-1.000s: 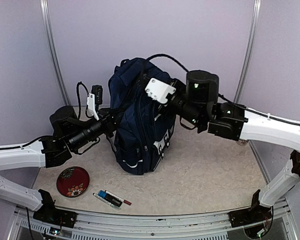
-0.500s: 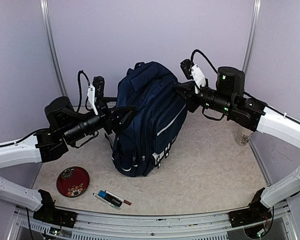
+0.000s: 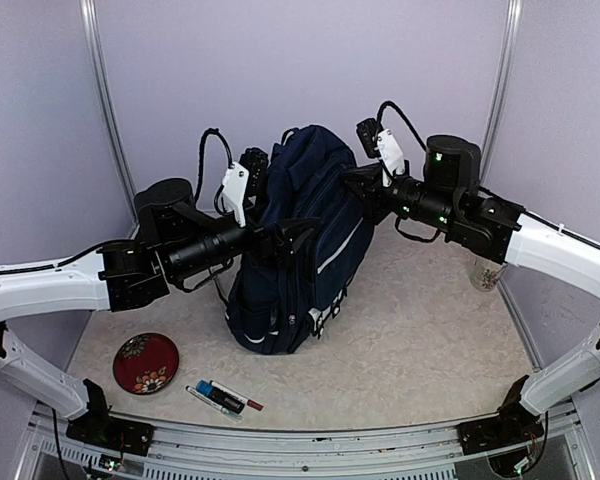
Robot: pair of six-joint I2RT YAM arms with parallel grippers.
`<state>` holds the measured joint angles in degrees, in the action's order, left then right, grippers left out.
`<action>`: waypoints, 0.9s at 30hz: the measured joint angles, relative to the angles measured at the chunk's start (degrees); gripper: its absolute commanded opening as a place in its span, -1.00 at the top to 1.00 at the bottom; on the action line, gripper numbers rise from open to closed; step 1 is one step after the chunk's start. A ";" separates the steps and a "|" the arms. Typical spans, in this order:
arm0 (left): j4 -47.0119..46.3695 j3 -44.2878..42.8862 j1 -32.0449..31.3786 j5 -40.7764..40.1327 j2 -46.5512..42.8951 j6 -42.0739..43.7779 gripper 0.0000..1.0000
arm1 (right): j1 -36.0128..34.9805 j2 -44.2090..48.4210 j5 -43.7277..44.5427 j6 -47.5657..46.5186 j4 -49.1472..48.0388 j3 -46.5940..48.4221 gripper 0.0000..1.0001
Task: Pack the student bag
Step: Hold the upper front pocket of the student bag, then unzip the upper front pocket of the student bag.
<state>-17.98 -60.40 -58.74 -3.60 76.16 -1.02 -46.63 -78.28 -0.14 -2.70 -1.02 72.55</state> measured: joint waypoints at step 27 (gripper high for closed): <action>-4.63 9.09 -3.23 -10.23 -6.80 11.19 1.00 | 14.43 4.94 -10.93 19.65 -6.32 -11.54 1.00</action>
<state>-22.61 -51.31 -61.98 -13.82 69.36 10.17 -32.21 -73.34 -11.07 16.95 -7.33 61.01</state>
